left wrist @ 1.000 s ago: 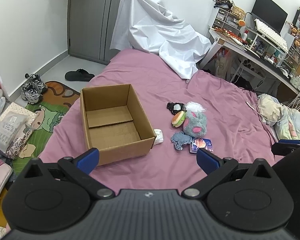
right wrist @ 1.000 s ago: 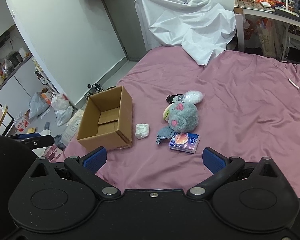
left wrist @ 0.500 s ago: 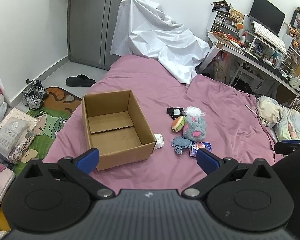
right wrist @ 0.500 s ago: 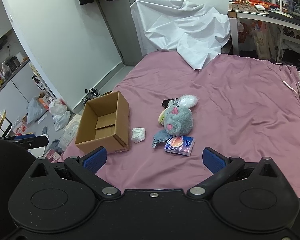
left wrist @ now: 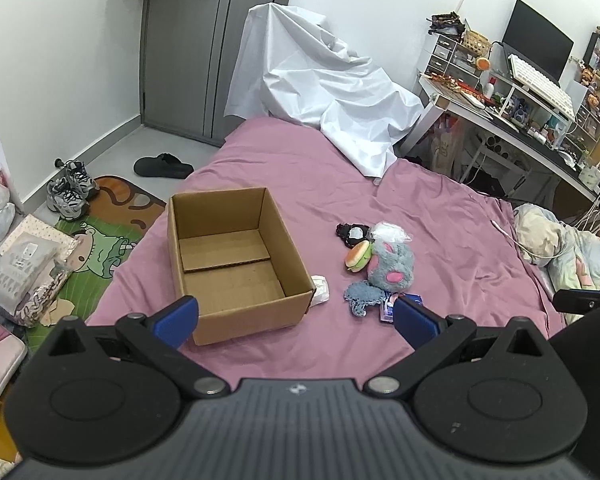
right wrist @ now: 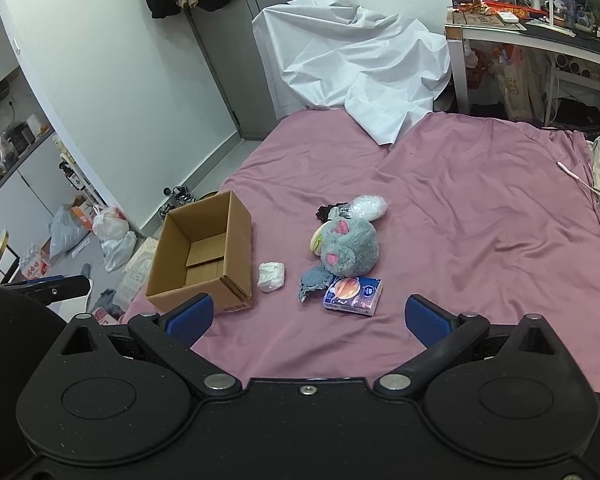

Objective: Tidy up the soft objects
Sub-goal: 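Move both grippers toward the pile of soft items beside the box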

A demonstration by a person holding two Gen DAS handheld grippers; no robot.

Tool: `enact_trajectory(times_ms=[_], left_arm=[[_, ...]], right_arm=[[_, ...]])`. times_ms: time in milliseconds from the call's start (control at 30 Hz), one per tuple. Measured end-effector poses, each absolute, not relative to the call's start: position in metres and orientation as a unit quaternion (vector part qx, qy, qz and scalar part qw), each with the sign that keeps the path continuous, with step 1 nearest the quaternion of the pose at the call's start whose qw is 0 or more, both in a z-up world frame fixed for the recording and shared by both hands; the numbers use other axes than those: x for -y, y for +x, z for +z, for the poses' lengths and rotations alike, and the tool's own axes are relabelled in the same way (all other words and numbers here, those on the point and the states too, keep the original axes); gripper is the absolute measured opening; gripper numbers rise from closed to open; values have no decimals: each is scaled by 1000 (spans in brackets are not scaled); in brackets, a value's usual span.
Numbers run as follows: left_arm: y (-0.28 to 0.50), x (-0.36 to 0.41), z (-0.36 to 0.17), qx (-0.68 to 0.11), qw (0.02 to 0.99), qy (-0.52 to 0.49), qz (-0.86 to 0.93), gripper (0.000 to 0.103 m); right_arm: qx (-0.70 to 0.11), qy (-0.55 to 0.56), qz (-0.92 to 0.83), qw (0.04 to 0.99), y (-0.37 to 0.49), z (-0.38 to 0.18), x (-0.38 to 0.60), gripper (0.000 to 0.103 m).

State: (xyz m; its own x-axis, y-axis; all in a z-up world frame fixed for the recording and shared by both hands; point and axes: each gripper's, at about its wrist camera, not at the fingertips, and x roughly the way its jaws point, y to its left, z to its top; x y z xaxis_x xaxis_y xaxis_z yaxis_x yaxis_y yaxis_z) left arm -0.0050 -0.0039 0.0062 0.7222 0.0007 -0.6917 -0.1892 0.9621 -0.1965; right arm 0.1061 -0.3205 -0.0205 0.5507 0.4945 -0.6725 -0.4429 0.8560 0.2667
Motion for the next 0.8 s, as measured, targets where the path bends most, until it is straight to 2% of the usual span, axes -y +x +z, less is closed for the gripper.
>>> enact_trajectory(times_ms=[800], left_arm=[[40, 11, -34, -364, 929, -68, 26, 102]], right_arm=[[-384, 26, 235, 893, 125, -54, 330, 103]])
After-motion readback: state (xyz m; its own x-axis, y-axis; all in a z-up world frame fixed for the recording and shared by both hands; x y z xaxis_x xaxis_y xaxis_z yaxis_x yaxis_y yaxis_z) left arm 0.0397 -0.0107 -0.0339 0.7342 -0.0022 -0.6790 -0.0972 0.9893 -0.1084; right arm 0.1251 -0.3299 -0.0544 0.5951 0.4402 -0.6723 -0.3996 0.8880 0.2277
